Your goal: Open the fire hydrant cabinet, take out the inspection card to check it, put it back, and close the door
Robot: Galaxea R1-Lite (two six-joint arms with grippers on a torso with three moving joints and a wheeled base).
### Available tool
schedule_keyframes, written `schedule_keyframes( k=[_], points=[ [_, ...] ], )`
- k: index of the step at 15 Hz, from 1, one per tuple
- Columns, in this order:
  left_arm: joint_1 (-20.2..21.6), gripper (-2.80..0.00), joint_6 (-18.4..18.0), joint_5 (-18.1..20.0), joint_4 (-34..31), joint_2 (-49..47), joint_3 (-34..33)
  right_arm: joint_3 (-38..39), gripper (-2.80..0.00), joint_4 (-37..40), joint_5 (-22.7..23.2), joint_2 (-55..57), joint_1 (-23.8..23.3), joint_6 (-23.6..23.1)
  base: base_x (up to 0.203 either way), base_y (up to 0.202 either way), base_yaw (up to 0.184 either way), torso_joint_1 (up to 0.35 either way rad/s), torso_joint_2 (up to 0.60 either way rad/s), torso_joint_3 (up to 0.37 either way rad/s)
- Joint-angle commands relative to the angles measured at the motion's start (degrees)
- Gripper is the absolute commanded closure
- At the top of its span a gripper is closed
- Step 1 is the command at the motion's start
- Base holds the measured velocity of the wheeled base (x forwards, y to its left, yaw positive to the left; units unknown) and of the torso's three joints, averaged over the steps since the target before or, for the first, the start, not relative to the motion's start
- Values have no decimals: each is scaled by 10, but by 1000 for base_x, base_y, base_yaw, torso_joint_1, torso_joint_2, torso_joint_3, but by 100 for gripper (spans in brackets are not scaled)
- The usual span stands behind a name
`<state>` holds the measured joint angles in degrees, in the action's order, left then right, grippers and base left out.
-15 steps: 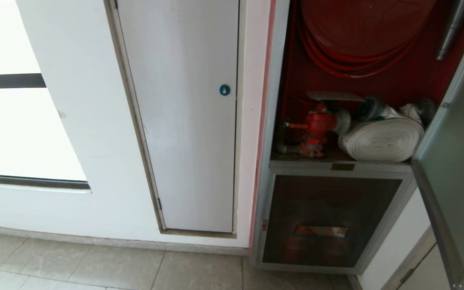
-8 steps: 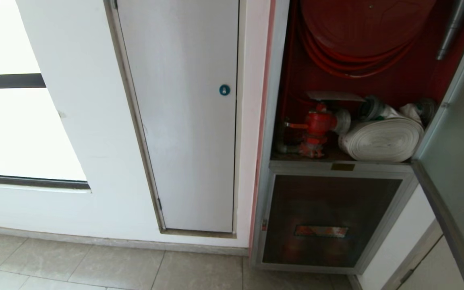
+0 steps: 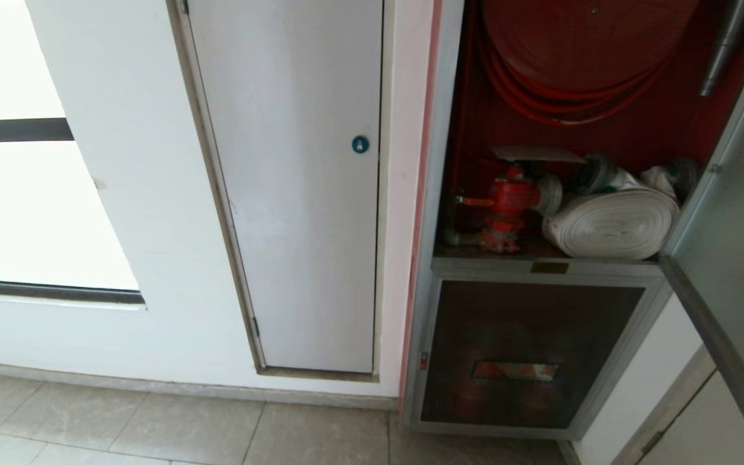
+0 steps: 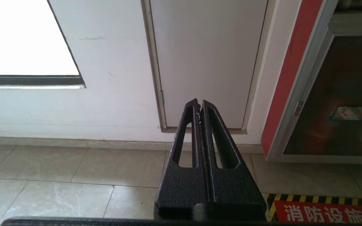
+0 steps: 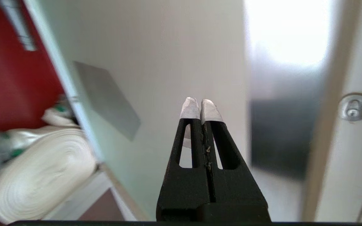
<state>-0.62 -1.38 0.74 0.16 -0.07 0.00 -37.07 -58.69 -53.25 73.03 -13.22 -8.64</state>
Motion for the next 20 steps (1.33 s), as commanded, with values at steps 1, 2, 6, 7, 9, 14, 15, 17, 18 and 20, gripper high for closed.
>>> schedule_keyframes(
  k=[1,2,6,7,9,14,15,17,18,20],
  points=[
    [0,0,0,0,0,0,-4,0,0,-5,-2,17,-19,1,0,0,0,0,0,0],
    [0,0,0,0,0,0,-4,0,0,-5,-1,22,-27,4,0,0,0,0,0,0],
    [0,0,1,0,0,0,-4,-6,0,-5,18,43,-67,16,0,0,0,0,0,0],
    [0,0,1,0,0,0,-4,-7,0,-5,28,50,-83,24,0,0,0,0,0,0],
    [0,0,0,0,0,0,-4,-7,0,-6,41,61,-101,31,0,0,0,0,0,0],
    [0,0,0,0,0,0,-4,-11,0,-6,63,83,-137,42,0,0,0,0,0,0],
    [0,0,0,0,0,0,-4,-12,0,-6,68,86,-142,46,0,0,0,0,0,0],
    [0,0,1,0,0,0,-4,-18,0,-6,75,99,-155,55,0,0,0,0,0,0],
    [0,0,0,0,0,0,-4,-23,0,-6,78,108,-163,58,0,0,0,0,0,0],
    [0,0,1,0,0,0,-4,-34,0,-6,86,120,-173,63,0,0,0,0,0,0]
  ],
)
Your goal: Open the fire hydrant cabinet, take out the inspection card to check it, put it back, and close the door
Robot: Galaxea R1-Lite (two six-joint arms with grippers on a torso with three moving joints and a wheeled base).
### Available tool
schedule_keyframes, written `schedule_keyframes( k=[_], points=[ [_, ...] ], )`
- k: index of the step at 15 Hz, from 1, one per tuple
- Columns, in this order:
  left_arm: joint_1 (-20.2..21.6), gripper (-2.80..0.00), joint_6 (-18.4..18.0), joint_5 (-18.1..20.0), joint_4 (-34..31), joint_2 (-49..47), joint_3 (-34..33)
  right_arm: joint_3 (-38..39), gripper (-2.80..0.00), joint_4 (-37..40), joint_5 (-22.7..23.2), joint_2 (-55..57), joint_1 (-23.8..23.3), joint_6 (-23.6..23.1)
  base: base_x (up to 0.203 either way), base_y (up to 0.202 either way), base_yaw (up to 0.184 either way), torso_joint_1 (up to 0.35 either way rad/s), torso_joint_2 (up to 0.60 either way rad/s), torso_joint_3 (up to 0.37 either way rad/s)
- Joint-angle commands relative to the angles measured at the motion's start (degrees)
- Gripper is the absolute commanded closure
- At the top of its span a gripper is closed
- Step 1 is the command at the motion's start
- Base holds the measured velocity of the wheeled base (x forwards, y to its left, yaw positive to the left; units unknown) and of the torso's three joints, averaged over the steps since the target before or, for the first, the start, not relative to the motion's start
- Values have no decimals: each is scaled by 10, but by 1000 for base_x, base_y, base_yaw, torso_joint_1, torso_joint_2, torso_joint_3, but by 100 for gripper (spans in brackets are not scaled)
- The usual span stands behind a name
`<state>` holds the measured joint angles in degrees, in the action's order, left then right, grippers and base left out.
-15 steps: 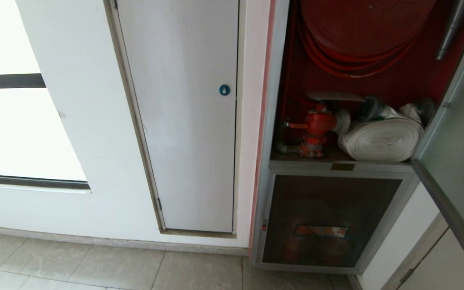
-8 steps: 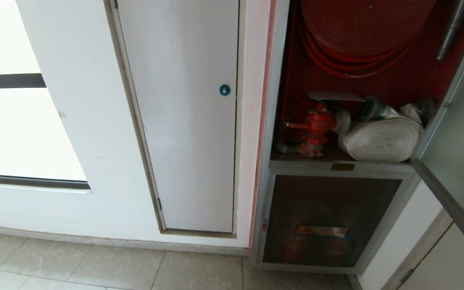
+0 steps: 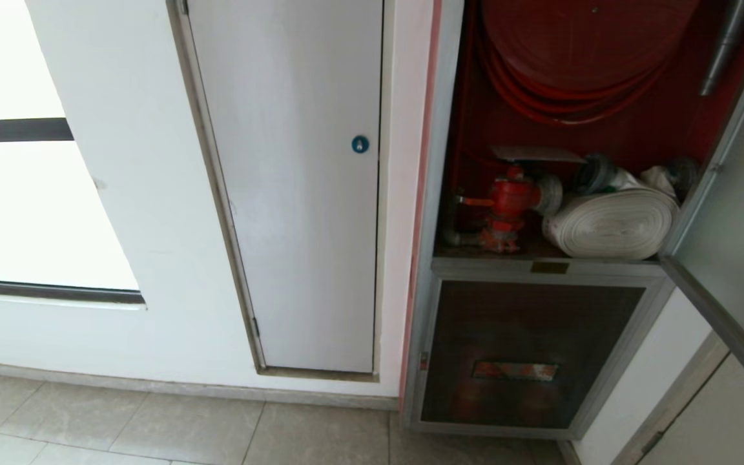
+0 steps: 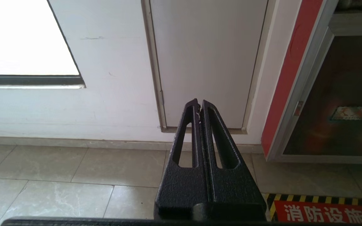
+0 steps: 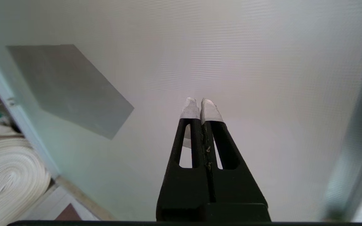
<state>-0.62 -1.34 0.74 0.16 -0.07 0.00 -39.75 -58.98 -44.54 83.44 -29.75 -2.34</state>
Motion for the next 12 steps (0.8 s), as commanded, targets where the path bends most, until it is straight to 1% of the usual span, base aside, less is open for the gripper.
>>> schedule_keyframes(
  k=[1,5,8,10,12],
  points=[
    [0,0,-1,0,0,0,-4,-9,0,-3,-1,18,-8,1,0,0,0,0,0,0],
    [0,0,0,0,0,0,-4,-10,0,-4,6,33,-7,10,0,0,0,0,0,0],
    [0,0,0,0,0,0,-4,-47,0,-20,30,75,-1,15,0,0,0,0,0,0],
    [0,0,-1,0,0,0,-4,-54,0,-24,56,90,33,16,0,0,0,0,0,0],
    [0,0,0,0,0,0,-4,-55,0,-24,61,101,86,16,0,0,0,0,0,0]
  ],
)
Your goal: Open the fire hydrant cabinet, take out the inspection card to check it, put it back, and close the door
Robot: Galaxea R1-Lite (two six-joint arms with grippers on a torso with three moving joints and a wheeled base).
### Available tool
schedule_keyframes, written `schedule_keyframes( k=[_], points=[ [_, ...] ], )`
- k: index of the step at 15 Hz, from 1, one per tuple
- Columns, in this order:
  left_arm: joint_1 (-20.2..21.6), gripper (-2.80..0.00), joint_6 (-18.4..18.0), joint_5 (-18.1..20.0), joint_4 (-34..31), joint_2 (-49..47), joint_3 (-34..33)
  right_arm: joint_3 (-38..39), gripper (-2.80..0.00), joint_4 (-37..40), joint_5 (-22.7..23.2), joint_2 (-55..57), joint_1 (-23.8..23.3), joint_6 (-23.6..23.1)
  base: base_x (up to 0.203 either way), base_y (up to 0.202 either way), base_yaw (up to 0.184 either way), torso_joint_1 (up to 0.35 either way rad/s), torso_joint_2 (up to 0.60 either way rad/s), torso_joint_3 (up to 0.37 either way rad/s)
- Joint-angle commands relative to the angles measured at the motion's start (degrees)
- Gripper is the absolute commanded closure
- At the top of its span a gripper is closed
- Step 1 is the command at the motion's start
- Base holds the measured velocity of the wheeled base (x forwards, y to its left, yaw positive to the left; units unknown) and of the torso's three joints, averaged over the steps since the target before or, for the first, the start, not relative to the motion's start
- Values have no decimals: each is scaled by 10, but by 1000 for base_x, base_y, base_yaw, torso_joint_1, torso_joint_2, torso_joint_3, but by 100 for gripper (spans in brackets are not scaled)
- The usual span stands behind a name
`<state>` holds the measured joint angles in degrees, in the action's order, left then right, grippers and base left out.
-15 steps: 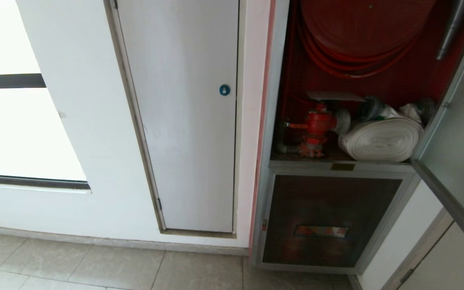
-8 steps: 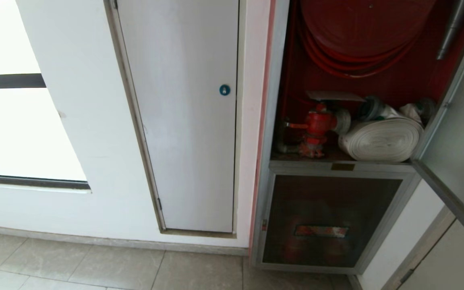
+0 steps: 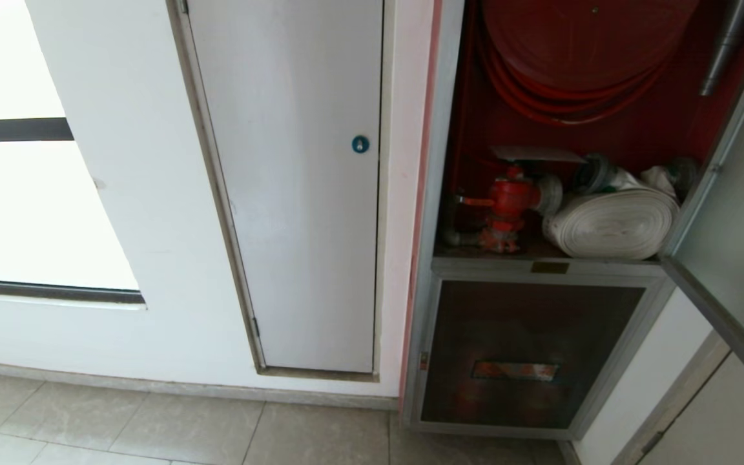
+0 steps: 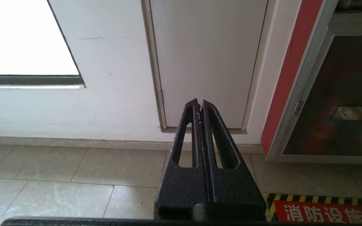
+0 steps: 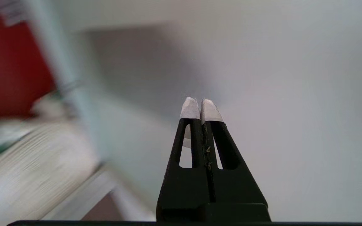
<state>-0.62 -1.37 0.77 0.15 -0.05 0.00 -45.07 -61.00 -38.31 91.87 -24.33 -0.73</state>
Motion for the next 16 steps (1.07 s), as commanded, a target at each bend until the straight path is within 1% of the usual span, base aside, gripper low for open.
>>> schedule_keyframes(
  k=[1,6,10,11,13,14,16],
  points=[
    [0,0,0,0,0,0,-4,-2,0,-4,0,20,63,0,0,0,0,0,0,0],
    [0,0,0,0,0,0,-4,11,0,-3,5,22,195,-1,0,0,0,0,0,0],
    [0,0,0,0,0,0,-4,55,0,1,26,-31,275,-5,0,0,0,0,0,0],
    [0,0,0,0,0,0,-4,70,0,3,27,-50,296,-12,0,0,0,0,0,0],
    [0,0,0,0,0,0,-4,103,0,3,28,-88,336,-40,0,0,0,0,0,0],
    [0,0,0,0,0,0,-4,116,0,4,28,-104,350,-56,0,0,0,0,0,0],
    [0,0,0,0,0,0,-4,135,0,5,23,-142,361,-75,0,0,0,0,0,0]
  ],
)
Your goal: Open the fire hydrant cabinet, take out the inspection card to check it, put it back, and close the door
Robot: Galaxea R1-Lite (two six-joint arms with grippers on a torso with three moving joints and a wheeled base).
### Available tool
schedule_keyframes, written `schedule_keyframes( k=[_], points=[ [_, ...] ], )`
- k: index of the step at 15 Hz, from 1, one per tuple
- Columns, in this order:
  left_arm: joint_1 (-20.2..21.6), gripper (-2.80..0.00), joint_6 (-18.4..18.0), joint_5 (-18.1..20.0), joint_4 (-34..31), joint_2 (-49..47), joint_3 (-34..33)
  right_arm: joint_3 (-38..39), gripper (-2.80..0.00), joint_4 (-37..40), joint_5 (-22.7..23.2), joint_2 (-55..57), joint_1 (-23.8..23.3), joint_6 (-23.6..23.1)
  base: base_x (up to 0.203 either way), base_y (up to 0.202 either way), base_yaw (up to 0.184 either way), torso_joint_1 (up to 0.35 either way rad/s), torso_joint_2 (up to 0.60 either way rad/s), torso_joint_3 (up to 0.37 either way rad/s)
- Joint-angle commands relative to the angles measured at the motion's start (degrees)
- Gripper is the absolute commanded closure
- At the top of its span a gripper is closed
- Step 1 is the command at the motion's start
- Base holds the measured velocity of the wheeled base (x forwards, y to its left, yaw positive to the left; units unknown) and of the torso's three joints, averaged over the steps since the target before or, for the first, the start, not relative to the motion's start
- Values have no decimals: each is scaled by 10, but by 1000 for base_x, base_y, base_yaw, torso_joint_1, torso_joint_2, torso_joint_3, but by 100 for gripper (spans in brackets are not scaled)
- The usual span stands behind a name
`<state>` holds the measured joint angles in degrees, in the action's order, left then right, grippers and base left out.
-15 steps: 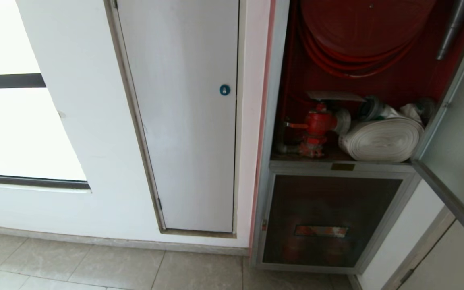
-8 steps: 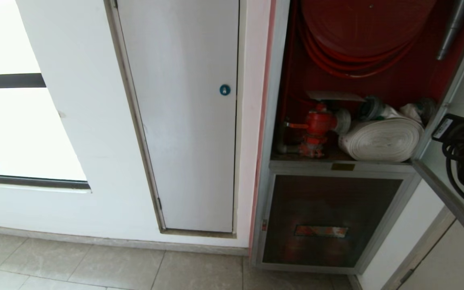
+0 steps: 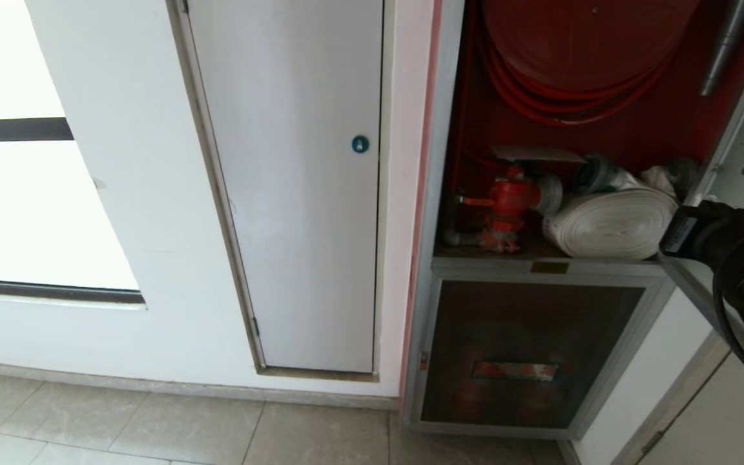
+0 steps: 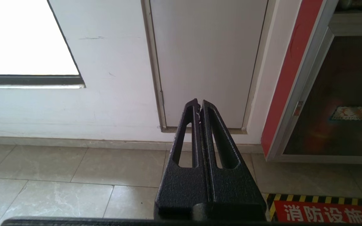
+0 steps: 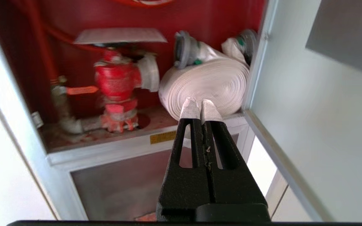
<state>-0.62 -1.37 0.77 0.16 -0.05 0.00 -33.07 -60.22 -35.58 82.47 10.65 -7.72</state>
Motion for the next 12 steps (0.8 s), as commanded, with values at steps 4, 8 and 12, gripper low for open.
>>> schedule_keyframes(
  k=[4,8,12],
  points=[
    [0,0,0,0,0,0,-4,39,0,65,-43,-158,13,-13,0,0,0,0,0,0],
    [0,0,0,0,0,0,-4,48,0,191,-127,-302,12,-19,0,0,0,0,0,0],
    [0,0,0,0,0,0,-4,74,0,284,-165,-421,-49,-19,0,0,0,0,0,0]
  ],
)
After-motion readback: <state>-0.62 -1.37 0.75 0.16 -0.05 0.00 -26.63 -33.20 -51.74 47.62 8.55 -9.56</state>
